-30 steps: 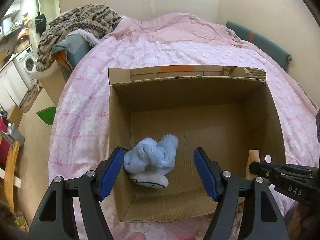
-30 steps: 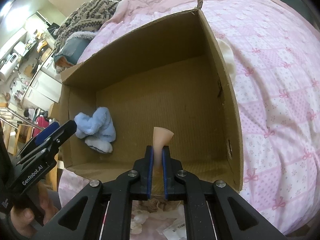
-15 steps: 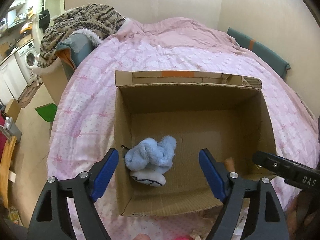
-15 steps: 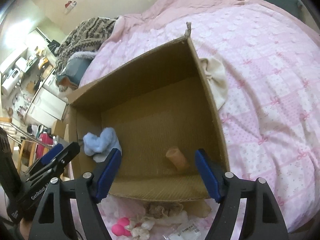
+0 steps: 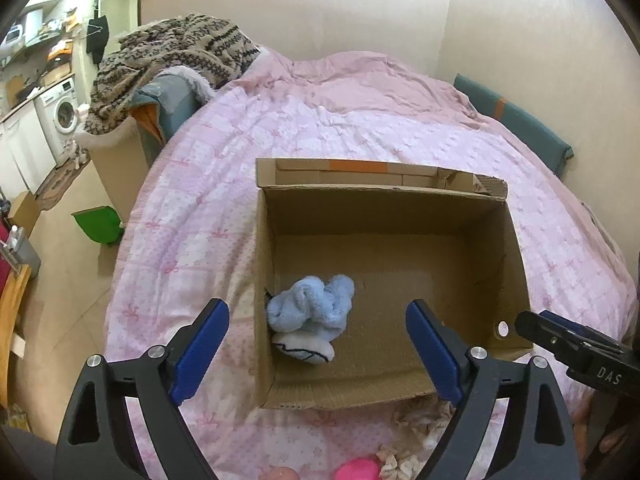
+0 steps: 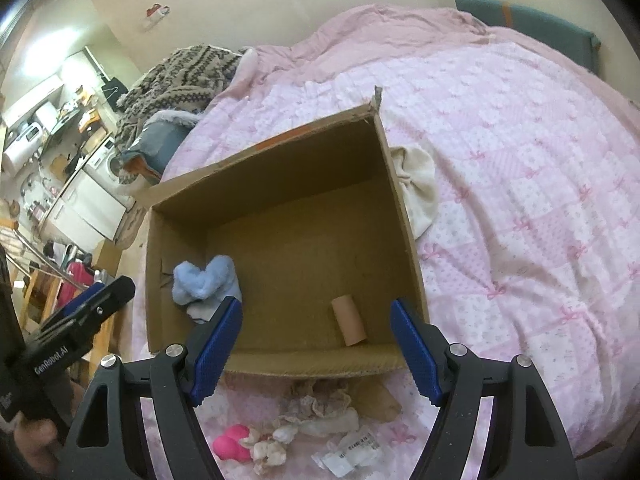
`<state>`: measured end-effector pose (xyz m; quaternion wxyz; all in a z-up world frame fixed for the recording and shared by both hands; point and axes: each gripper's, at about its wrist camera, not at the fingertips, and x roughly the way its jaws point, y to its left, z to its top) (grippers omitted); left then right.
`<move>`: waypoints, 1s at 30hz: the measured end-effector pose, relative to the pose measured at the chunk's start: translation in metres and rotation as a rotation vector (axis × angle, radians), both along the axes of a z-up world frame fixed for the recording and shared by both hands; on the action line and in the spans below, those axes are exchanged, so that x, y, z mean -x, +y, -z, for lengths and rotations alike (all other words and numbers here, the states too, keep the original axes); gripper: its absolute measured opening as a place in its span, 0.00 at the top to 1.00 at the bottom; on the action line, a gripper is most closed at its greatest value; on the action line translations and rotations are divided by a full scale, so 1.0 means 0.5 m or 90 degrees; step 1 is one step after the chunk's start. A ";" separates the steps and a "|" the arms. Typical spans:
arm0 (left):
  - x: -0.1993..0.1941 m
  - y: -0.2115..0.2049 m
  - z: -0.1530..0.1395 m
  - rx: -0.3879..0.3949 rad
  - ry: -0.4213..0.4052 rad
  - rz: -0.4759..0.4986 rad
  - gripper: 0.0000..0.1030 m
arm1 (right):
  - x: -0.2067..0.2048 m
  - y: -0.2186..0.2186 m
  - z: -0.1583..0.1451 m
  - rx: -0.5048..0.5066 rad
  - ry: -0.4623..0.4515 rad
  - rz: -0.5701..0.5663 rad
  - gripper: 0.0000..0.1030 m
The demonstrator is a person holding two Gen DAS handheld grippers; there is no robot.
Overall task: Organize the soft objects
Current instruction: 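Withdraw both grippers from the box toward the remaining items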
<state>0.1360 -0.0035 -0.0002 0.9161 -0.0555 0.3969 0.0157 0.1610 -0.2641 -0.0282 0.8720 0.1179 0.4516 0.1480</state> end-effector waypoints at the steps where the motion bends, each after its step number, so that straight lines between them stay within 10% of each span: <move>1: 0.006 0.002 -0.001 0.000 -0.001 -0.002 0.14 | 0.004 0.000 -0.004 0.002 -0.005 -0.002 0.22; 30: 0.113 0.014 0.052 0.008 0.083 -0.036 0.14 | 0.111 -0.002 0.025 -0.008 0.060 -0.011 0.22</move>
